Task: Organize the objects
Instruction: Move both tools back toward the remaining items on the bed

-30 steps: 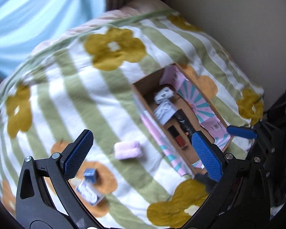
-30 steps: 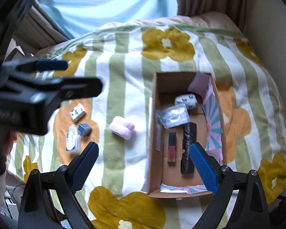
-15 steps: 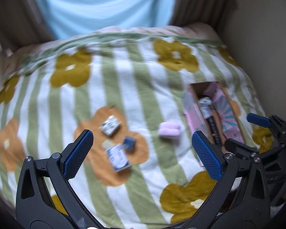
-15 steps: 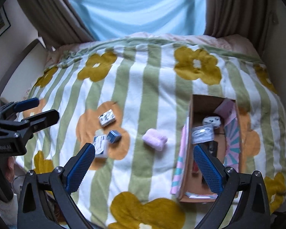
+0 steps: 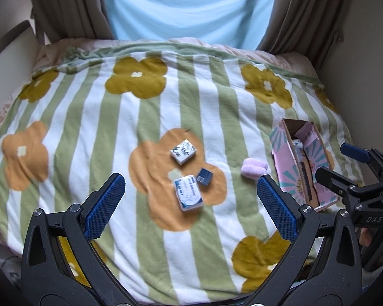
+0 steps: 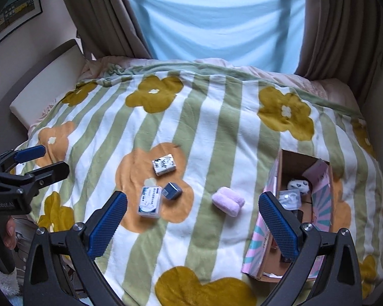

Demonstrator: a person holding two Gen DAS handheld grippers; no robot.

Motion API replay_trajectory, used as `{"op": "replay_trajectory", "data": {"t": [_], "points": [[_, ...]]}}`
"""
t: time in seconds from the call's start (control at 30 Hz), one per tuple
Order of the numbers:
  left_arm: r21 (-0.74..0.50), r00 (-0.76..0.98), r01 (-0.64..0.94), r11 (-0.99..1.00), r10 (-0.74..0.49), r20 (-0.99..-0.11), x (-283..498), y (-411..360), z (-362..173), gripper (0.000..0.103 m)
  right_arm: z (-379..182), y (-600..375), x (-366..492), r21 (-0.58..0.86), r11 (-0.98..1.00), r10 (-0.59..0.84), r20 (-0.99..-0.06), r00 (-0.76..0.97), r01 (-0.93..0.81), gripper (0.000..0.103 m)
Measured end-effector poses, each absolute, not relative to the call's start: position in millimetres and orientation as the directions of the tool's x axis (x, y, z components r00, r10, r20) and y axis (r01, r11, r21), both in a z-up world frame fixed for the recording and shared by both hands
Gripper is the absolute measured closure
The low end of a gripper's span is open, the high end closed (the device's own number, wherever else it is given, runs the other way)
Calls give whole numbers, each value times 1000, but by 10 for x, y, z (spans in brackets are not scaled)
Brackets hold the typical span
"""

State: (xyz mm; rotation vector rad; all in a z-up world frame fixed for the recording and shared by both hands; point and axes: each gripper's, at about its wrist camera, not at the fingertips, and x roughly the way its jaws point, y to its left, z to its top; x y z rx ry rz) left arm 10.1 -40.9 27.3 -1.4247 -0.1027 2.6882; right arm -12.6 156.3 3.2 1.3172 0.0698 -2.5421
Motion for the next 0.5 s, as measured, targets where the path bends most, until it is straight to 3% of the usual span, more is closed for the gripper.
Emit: {"op": "replay_trajectory", "data": {"t": [0.5], "points": [[-48, -536, -179, -983, 138, -833, 124, -413, -133, 0, -246, 1325, -210, 15, -907, -261, -806, -531, 422, 1]]}}
